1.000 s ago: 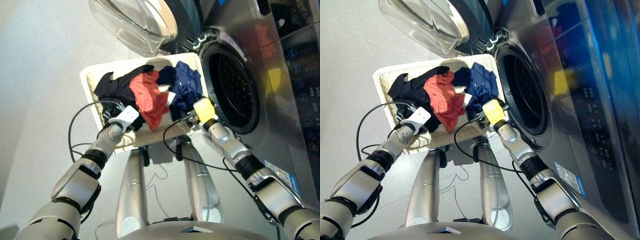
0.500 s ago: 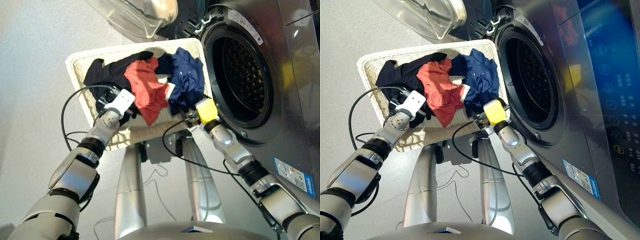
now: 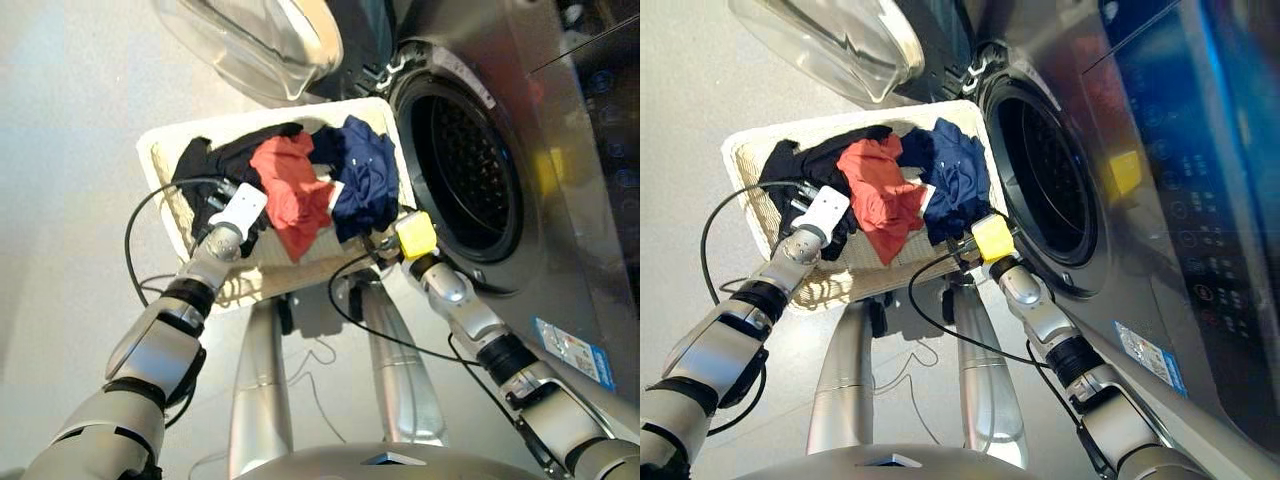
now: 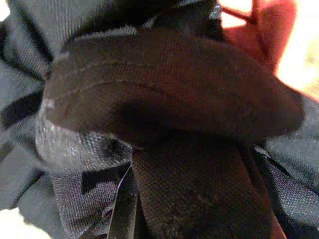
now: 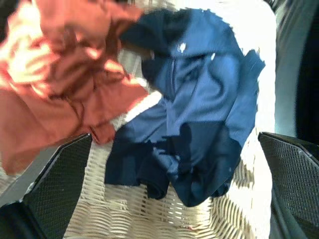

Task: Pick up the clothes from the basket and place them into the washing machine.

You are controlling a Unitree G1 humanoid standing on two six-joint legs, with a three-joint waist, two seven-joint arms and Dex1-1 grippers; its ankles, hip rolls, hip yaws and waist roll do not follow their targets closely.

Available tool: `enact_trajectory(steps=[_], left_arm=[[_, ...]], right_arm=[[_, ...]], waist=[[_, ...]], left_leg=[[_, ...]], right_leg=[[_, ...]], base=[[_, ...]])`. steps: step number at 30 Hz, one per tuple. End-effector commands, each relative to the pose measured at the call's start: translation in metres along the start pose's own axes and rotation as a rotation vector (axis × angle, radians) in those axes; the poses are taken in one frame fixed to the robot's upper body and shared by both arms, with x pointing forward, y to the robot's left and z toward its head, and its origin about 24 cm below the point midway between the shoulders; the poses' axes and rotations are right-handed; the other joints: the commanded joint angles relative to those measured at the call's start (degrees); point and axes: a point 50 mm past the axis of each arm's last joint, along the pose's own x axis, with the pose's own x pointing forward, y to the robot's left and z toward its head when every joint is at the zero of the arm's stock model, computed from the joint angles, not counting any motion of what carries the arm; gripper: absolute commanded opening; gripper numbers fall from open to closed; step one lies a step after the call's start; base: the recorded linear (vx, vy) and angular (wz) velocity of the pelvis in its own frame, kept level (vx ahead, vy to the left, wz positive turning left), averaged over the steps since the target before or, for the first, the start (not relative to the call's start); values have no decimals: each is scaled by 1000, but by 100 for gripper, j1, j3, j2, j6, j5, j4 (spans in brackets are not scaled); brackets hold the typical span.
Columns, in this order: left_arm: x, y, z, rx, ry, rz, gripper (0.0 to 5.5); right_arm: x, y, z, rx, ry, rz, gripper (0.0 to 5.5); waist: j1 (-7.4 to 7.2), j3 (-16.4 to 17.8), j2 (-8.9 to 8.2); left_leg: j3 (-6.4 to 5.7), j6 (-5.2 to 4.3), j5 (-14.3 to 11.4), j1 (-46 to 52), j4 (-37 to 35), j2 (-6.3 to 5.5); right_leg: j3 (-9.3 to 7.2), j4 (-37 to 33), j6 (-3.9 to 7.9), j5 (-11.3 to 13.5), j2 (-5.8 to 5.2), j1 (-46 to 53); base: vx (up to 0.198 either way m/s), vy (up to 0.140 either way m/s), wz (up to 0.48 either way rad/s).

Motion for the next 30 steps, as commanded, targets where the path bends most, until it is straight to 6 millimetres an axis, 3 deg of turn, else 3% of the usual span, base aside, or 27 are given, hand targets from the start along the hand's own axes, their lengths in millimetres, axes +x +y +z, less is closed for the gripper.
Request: enact_trajectory(steps=[1, 3, 7, 8, 11, 15, 19, 25, 30], left_arm=[[-8, -3, 11, -162, -126, -28, 0], [-12, -10, 16, -193, -167, -59, 0], [-32, -20, 41, -361, -350, -174, 0], [-36, -19, 47, -397, -389, -193, 0], [-49, -24, 70, -518, -502, -267, 0], [-65, -45, 98, -732, -602, -408, 0], [-79, -58, 123, -793, -685, -523, 0], [-86, -72, 137, -885, -695, -582, 0], [-91, -79, 145, -935, -691, -620, 0]], right_arm=[[-6, -14, 6, -40, -34, -29, 550], [-9, -15, 2, -61, -17, -27, 550], [-13, -19, -10, -269, 63, 28, 550], [-13, -19, -8, -310, 60, 48, 550], [-8, -15, -9, -452, 76, 115, 550], [5, -5, 2, -578, 36, 187, 550], [13, 5, 21, -672, -58, 224, 550], [22, 20, 48, -822, -214, 238, 550], [29, 20, 64, -981, -305, 164, 550]], waist=[[70, 106, 346], [100, 123, 360], [240, 144, 422], [235, 177, 407], [302, 214, 444], [383, 245, 490], [405, 261, 553], [437, 221, 620], [445, 171, 660]], left_leg=[[-277, -133, 168, 515, -601, -25], [-277, -132, 175, 668, -654, -33], [-321, -124, 190, 1196, -807, -121], [-290, -101, 389, 1192, -855, -150], [-292, -107, 435, 1514, -1007, -189], [-288, -98, 481, 1814, -1128, -234], [-248, -109, 538, 2048, -1302, -256], [-225, -75, 526, 2102, -1320, -259], [-234, -56, 507, 2021, -1283, -241]], right_leg=[[-117, -158, 506, -343, -118, 711], [-112, -208, 498, -350, -108, 857], [-149, -377, 470, -389, -116, 1407], [-181, -468, 428, -229, -161, 1439], [-199, -568, 417, -245, -176, 1724], [-220, -653, 401, -271, -187, 2025], [-213, -791, 410, -265, -195, 2249], [-179, -788, 406, -291, -167, 2272], [-164, -769, 404, -302, -158, 2208]], base=[[0, 0, 0], [0, 0, 0], [-28, -44, 41], [-113, -39, 74], [-39, -11, 24], [0, 0, 0], [0, 0, 0], [0, 0, 0], [0, 0, 0]])
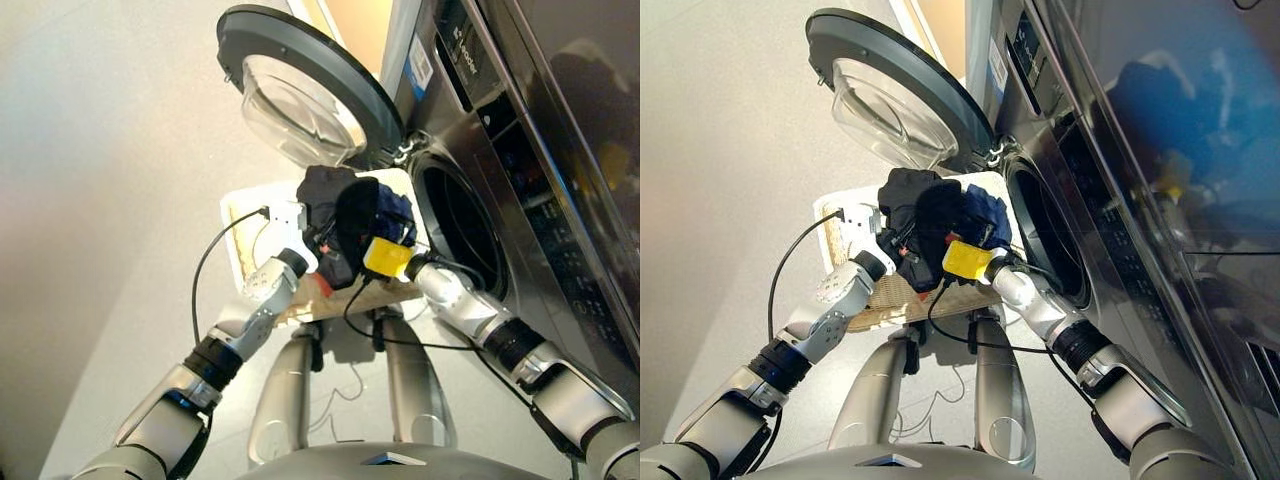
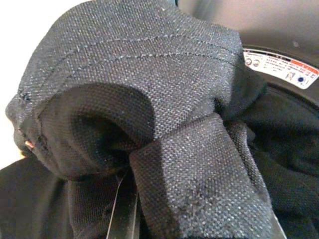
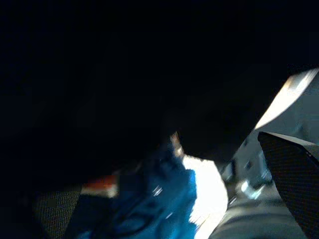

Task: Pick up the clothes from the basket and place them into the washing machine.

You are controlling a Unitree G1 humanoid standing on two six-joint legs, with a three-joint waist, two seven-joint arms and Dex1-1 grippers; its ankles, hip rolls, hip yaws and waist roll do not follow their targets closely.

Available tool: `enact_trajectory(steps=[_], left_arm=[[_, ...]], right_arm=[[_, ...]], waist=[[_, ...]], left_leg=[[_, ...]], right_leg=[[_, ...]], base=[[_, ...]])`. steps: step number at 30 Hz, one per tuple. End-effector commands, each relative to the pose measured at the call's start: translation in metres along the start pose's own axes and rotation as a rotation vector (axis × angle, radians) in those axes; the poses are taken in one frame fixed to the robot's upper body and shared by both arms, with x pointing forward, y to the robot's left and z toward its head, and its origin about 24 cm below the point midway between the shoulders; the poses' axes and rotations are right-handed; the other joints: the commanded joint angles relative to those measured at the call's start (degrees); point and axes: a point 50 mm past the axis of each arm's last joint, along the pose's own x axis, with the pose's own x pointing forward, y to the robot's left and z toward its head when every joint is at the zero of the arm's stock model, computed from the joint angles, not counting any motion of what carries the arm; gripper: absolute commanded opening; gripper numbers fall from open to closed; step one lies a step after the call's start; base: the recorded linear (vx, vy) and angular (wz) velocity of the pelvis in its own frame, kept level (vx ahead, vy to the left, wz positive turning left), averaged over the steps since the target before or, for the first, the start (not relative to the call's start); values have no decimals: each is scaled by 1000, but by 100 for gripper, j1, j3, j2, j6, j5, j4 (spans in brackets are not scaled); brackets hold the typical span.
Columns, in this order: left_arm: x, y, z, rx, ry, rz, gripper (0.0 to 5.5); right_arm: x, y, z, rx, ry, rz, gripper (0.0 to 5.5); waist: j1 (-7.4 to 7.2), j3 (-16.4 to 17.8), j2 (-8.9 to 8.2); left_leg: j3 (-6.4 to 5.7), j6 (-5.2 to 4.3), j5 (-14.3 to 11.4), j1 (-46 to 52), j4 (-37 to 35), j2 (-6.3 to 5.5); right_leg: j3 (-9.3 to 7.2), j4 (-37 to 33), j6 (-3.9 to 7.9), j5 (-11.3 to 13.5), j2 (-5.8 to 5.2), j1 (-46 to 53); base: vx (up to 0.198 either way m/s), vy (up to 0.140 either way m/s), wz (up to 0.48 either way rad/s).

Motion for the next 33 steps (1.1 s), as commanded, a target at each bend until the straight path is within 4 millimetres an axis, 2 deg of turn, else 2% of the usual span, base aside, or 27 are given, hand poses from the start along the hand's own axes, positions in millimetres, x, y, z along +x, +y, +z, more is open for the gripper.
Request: enact_trajectory(steps=[1, 7, 14, 15, 16, 19, 32, 33], left_arm=[[5, -35, 24, -81, -144, -131, 0], [3, -46, 19, -136, -103, -185, 0], [5, -59, 10, -200, -53, -242, 0], [5, -60, 10, -202, -51, -249, 0], [5, -62, 9, -215, -50, -253, 0], [6, -65, 10, -232, -48, -267, 0], [4, -69, 10, -264, -42, -297, 0], [4, -68, 10, -263, -43, -297, 125]], right_arm=[[6, -17, 32, -139, -172, -126, 550], [22, -32, 43, -233, -185, -227, 550], [33, -40, 61, -204, -234, -274, 550], [34, -39, 63, -191, -239, -270, 520], [34, -39, 65, -171, -243, -268, 250], [35, -37, 67, -133, -250, -263, 2], [36, -30, 67, -10, -237, -262, 0], [35, -29, 64, 24, -224, -266, 0]], waist=[[41, -351, 178], [110, -374, 207], [137, -364, 219], [137, -364, 219], [136, -368, 214], [139, -390, 201], [139, -465, 214], [135, -467, 216]], left_leg=[[-120, 33, 103, -258, 109, -30], [-110, 55, 111, -327, 86, -26], [-110, 60, 117, -397, 116, -27], [-110, 61, 116, -411, 127, -26], [-112, 61, 115, -419, 129, -22], [-131, 61, 113, -448, 148, -26], [-106, 64, 119, -469, 140, -21], [-100, 62, 123, -465, 137, -23]], right_leg=[[-42, -449, 463, -52, 16, 381], [-23, -465, 485, -21, 17, 287], [-28, -483, 482, -14, 20, 253], [-28, -473, 478, -12, 19, 236], [-30, -477, 477, -8, 15, 235], [-30, -479, 473, 1, 14, 217], [-15, -485, 455, 26, -5, 190], [-11, -488, 454, 31, -8, 196]], base=[[0, 0, 0], [0, 0, 0], [0, 0, 0], [0, 0, 0], [0, 0, 0], [0, 0, 0], [0, 0, 0], [0, 0, 0]])
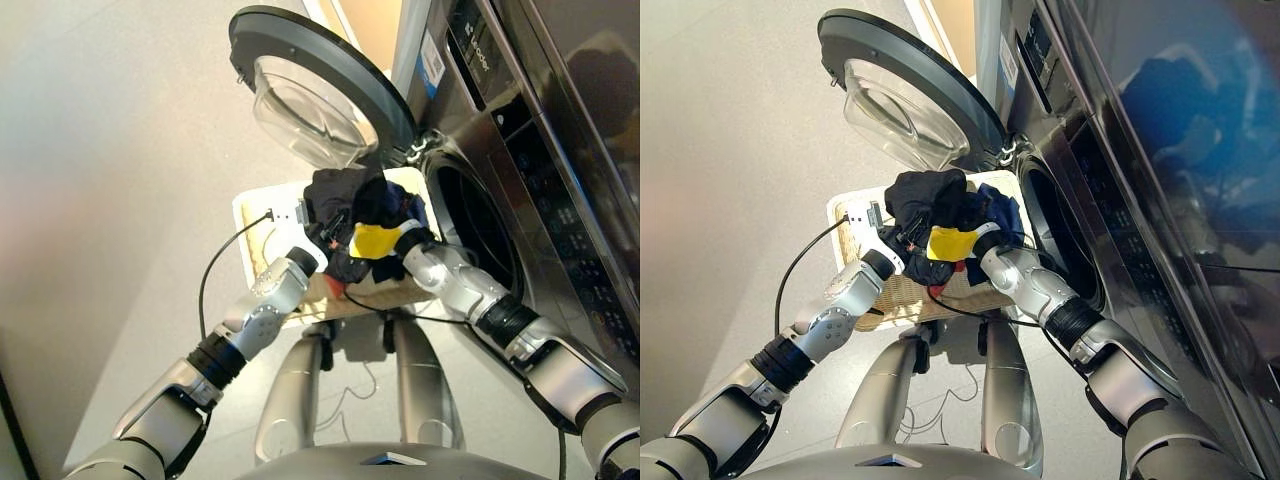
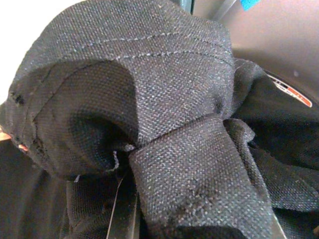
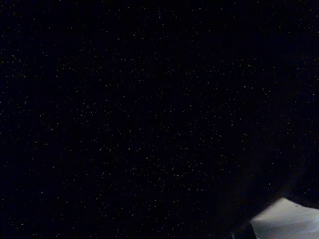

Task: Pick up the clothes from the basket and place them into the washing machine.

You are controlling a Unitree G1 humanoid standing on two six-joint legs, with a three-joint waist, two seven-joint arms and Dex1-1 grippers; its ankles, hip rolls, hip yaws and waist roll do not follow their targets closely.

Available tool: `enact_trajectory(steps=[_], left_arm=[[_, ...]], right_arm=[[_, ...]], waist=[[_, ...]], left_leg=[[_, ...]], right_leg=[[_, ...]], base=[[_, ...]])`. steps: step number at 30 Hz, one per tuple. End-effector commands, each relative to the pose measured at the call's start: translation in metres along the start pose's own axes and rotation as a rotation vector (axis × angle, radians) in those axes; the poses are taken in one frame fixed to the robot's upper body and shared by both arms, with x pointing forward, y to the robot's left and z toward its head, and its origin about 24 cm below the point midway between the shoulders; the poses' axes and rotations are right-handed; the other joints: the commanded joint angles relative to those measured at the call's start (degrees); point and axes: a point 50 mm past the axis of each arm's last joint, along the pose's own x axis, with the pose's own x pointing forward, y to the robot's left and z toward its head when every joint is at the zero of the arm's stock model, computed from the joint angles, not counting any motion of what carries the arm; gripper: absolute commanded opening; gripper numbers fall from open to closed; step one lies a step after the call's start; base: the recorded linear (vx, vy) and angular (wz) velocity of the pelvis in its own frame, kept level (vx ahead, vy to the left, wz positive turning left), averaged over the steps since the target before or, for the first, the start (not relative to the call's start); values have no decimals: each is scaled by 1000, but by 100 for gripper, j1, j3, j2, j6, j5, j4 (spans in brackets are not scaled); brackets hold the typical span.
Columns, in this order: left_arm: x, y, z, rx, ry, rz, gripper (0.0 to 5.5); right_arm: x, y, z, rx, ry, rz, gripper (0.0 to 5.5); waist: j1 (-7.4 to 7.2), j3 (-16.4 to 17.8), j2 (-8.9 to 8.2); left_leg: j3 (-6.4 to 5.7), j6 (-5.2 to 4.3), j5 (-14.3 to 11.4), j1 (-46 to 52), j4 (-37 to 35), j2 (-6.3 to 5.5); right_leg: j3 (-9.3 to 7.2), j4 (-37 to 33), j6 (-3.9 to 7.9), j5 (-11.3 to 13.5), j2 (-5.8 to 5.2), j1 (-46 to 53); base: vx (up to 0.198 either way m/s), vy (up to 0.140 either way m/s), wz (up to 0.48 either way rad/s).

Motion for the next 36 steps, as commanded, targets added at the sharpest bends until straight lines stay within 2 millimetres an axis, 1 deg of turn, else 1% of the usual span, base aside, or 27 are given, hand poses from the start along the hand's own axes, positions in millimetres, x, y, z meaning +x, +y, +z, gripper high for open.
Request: enact_trajectory(steps=[1, 2, 5, 7, 9, 13, 14, 17, 18, 21, 23, 24, 25, 27, 30, 34, 35, 36], left_arm=[[2, -56, -3, -51, -27, -278, 513], [2, -56, -2, -57, -33, -274, 550], [0, -54, 2, -72, -57, -260, 550], [-1, -52, 4, -86, -79, -239, 550], [-2, -47, 10, -78, -122, -210, 550], [-7, -38, 18, -140, -209, -134, 550], [-8, -33, 19, -175, -230, -102, 550], [-15, -18, 24, -168, -291, -10, 550], [-19, -10, 29, -173, -332, 45, 550], [-29, 7, 35, -156, -404, 163, 550], [-35, 18, 36, -137, -419, 228, 550], [-38, 22, 36, -126, -425, 247, 550], [-40, 27, 35, -122, -427, 277, 550], [-45, 32, 33, -106, -425, 317, 550], [-50, 43, 26, 2, -376, 367, 550], [-56, 59, 11, 94, -291, 450, 550], [-59, 65, 3, 104, -254, 480, 550], [-61, 68, 1, 123, -241, 497, 550]], right_arm=[[26, -10, 45, 211, -128, -118, 0], [25, -8, 43, 243, -111, -122, 0], [18, -1, 33, 373, -45, -148, 0], [16, 2, 32, 432, -29, -161, 0], [12, 5, 29, 496, -5, -177, 0], [3, 12, 18, 683, 74, -245, 0], [1, 13, 16, 753, 98, -277, 0], [-7, 18, 7, 873, 159, -328, 0], [-11, 21, 2, 937, 194, -361, 0], [-16, 25, -6, 974, 248, -381, 0], [-18, 24, -10, 960, 259, -378, 0], [-18, 27, -14, 943, 277, -354, 0], [-18, 28, -16, 918, 285, -325, 550], [-18, 29, -19, 863, 289, -273, 550], [-17, 24, -25, 754, 285, -214, 550], [-15, 22, -31, 626, 287, -149, 550], [-13, 20, -31, 590, 279, -139, 550], [-12, 19, -34, 570, 286, -136, 550]], waist=[[3, -310, -10], [1, -315, -5], [-4, -325, 17], [4, -324, 30], [6, -315, 40], [7, -303, 49], [3, -298, 54], [3, -290, 63], [6, -288, 59], [23, -280, 58], [30, -272, 53], [45, -274, 43], [62, -279, 34], [98, -278, 20], [156, -269, -19], [251, -209, -67], [277, -183, -79], [304, -150, -96]], left_leg=[[-97, 64, 128, -311, 111, -18], [-97, 63, 132, -309, 110, -17], [-78, 57, 143, -290, 99, -21], [-67, 58, 152, -273, 79, -23], [-58, 61, 163, -283, 83, -30], [-41, 60, 182, -270, 43, -30], [-33, 59, 188, -261, 33, -29], [-20, 52, 198, -249, 7, -25], [-19, 48, 202, -254, 3, -28], [-12, 44, 208, -245, -21, -33], [-12, 37, 219, -252, -34, -37], [-21, 37, 226, -250, -48, -45], [-23, 36, 229, -261, -40, -48], [-41, 36, 240, -269, -56, -49], [-85, 34, 255, -325, -53, -57], [-167, 33, 289, -458, -30, -63], [-196, 32, 300, -494, -24, -69], [-218, 29, 305, -546, -4, -74]], right_leg=[[-10, -503, 479, 21, -3, 349], [-10, -506, 479, 24, -8, 347], [-1, -527, 479, 39, -18, 352], [0, -544, 481, 50, -24, 369], [0, -542, 478, 58, -27, 366], [6, -563, 478, 77, -34, 358], [12, -566, 478, 85, -36, 352], [11, -580, 472, 89, -37, 355], [11, -580, 469, 97, -37, 348], [11, -591, 467, 115, -49, 337], [6, -617, 466, 128, -56, 339], [0, -631, 468, 135, -61, 346], [-7, -635, 464, 138, -65, 349], [-30, -645, 467, 149, -76, 349], [-74, -644, 465, 134, -82, 329], [-175, -564, 470, 99, -111, 222], [-191, -536, 471, 86, -115, 190], [-215, -504, 471, 74, -128, 154]], base=[[0, 0, 0], [0, 0, 0], [0, 0, 0], [0, 0, 0], [0, 0, 0], [0, 0, 0], [0, 0, 0], [0, 0, 0], [0, 0, 0], [0, 0, 0], [0, 0, 0], [0, 0, 0], [0, 0, 0], [0, 0, 0], [0, 0, 0], [0, 0, 0], [7, -26, 180], [12, -25, 239]])
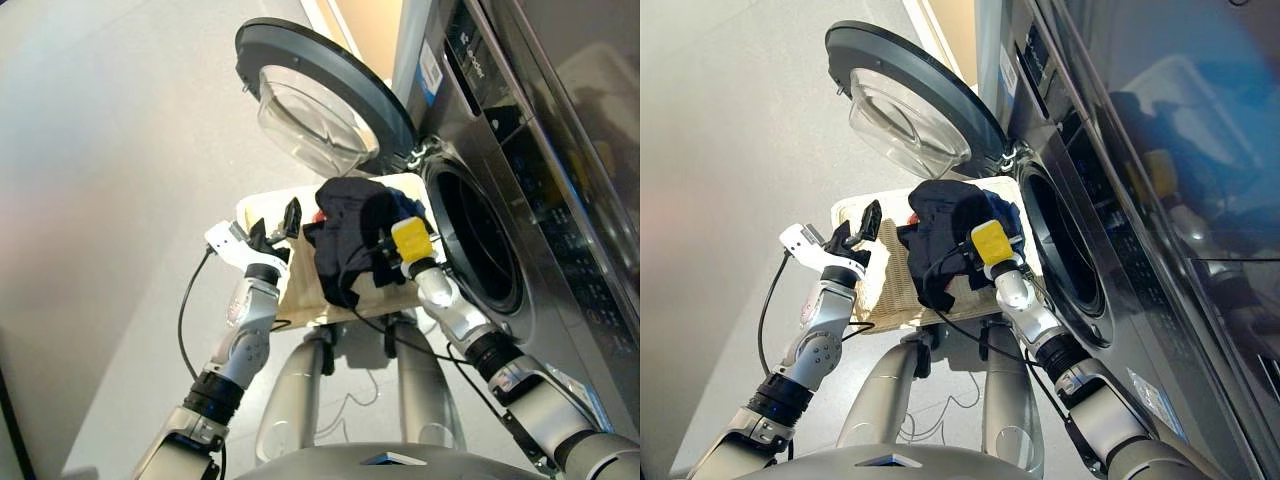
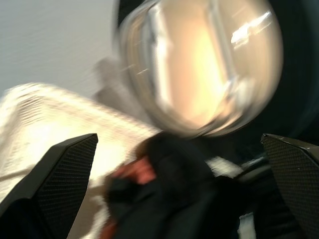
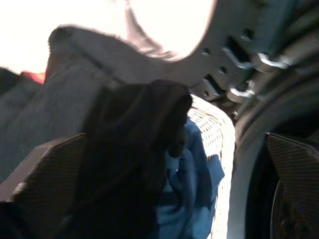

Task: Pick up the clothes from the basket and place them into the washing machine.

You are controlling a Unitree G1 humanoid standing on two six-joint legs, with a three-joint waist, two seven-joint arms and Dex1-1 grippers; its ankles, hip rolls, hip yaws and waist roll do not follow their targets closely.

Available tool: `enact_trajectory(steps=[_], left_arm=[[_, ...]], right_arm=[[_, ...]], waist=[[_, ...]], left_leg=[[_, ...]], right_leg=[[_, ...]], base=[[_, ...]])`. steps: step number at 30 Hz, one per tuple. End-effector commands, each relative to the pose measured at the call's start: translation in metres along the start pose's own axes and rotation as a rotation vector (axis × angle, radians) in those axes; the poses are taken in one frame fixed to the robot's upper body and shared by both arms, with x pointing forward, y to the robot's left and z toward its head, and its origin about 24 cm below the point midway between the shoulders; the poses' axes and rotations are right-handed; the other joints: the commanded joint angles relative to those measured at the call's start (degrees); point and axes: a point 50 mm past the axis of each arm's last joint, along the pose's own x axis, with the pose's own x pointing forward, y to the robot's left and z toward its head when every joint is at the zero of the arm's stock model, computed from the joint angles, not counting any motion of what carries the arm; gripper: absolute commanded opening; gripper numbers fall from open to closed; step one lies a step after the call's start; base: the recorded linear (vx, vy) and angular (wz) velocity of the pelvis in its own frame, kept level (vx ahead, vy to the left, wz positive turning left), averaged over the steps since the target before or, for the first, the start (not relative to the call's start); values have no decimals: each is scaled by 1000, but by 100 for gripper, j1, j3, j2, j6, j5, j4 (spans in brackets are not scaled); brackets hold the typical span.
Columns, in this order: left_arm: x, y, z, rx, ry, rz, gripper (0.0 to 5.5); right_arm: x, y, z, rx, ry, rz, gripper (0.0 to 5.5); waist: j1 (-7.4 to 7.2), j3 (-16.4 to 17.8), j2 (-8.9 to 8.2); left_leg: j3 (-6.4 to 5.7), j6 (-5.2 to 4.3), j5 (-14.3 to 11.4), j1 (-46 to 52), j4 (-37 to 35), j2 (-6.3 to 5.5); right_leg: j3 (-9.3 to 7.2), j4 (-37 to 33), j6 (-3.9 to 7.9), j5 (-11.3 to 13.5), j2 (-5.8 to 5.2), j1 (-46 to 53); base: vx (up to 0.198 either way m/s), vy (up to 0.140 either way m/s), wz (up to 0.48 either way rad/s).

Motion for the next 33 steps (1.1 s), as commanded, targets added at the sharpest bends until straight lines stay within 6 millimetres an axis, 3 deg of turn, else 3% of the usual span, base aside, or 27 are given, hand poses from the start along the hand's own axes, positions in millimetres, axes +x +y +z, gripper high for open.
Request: enact_trajectory(steps=[1, 2, 5, 11, 16, 20, 21, 22, 23, 33], left_arm=[[2, 9, 12, 117, -50, 18, 550], [1, 13, 9, 124, -36, 35, 550], [3, 22, 4, 174, -9, 82, 550], [7, 30, 9, 271, -13, 105, 550], [8, 27, 14, 295, -28, 66, 550], [9, 24, 11, 304, -9, 43, 550], [10, 24, 10, 309, -5, 34, 550], [11, 23, 10, 312, -1, 26, 550], [11, 21, 10, 314, 2, 19, 550], [16, 28, 2, 335, 35, 64, 550]], right_arm=[[11, -1, 21, -88, -89, 19, 550], [12, -2, 20, -108, -85, 16, 550], [18, -6, 16, -163, -46, 1, 550], [30, -12, 26, -153, -45, 8, 550], [47, -21, 41, -94, -33, 33, 550], [55, -32, 40, -55, 17, 24, 550], [57, -36, 42, -56, 25, 16, 405], [59, -38, 45, -52, 21, 10, 52], [60, -38, 48, -48, 10, 6, 0], [50, -20, 48, 117, -48, 24, 0]], waist=[[131, 51, -137], [160, 76, -142], [219, 199, -146], [333, 317, -133], [521, 387, -15], [612, 396, 50], [636, 399, 65], [643, 408, 79], [648, 402, 82], [461, 306, -48]], left_leg=[[-123, 54, 282, -328, -1, -76], [-168, 24, 114, -306, 57, -63], [-241, 15, 138, -512, 120, -82], [-320, 20, 156, -965, 262, -119], [-364, 13, 211, -1249, 266, -178], [-375, 8, 245, -1354, 245, -202], [-370, 9, 250, -1356, 234, -202], [-368, 13, 251, -1387, 247, -207], [-356, 19, 245, -1380, 242, -208], [-259, 61, 166, -1102, 140, -194]], right_leg=[[-105, -472, 450, 81, -119, 284], [-106, -371, 483, -89, -107, 298], [-203, -195, 474, -150, -156, 88], [-290, 37, 473, -201, -232, -324], [-363, 213, 476, -247, -301, -648], [-358, 249, 483, -254, -332, -774], [-353, 268, 482, -260, -331, -798], [-357, 292, 481, -262, -334, -822], [-347, 287, 483, -264, -332, -822], [-250, 64, 506, -180, -263, -598]], base=[[99, -38, 288], [106, -29, 278], [39, -12, 212], [9, -1, 156], [14, 9, 73], [0, 0, 0], [0, 0, 0], [0, 0, 0], [60, 41, 95], [0, 0, 0]])
